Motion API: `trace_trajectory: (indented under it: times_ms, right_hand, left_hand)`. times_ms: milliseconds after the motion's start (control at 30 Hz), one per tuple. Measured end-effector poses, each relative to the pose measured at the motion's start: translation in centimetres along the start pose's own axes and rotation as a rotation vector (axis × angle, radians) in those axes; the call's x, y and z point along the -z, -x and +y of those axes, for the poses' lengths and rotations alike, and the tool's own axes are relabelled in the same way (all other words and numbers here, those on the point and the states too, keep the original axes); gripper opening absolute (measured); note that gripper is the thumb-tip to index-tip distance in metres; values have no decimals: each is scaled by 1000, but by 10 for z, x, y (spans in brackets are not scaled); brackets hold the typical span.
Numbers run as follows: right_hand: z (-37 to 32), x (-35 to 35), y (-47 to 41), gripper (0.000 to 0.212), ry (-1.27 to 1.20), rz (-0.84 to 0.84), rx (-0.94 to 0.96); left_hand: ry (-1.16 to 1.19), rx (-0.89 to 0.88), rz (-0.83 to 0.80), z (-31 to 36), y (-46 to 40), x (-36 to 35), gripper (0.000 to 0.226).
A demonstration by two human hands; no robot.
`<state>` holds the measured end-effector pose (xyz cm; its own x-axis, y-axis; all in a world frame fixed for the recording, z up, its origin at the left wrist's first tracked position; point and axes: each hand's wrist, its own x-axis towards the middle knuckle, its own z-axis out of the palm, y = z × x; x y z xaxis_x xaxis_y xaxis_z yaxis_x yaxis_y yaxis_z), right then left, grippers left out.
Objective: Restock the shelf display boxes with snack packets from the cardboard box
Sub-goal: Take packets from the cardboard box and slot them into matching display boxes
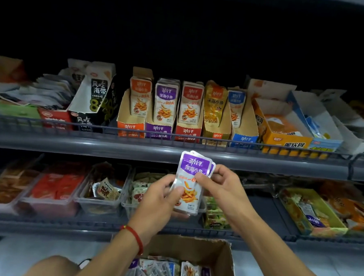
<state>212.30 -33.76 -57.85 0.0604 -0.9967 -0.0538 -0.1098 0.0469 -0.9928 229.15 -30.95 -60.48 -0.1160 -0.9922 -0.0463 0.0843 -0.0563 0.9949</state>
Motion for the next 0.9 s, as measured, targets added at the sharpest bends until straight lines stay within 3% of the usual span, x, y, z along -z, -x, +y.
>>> trace_trajectory:
  times_ms: [300, 600, 767, 900]
  right_hand:
    - [-48, 4, -7, 37, 70, -108, 67]
    - [-114, -13, -35, 44, 594, -281, 238]
    - [-135, -29, -64, 43, 731, -258, 377]
    - [-153, -36, -93, 35, 800, -217, 383]
  left_hand:
    - [-26, -180, 55, 19, -5, 18, 21]
    - [-276, -301, 40, 60, -34, 57, 14]
    - [-192, -314, 70, 75, -57, 67, 14]
    - [-115, -292, 234, 68, -63, 78, 28]
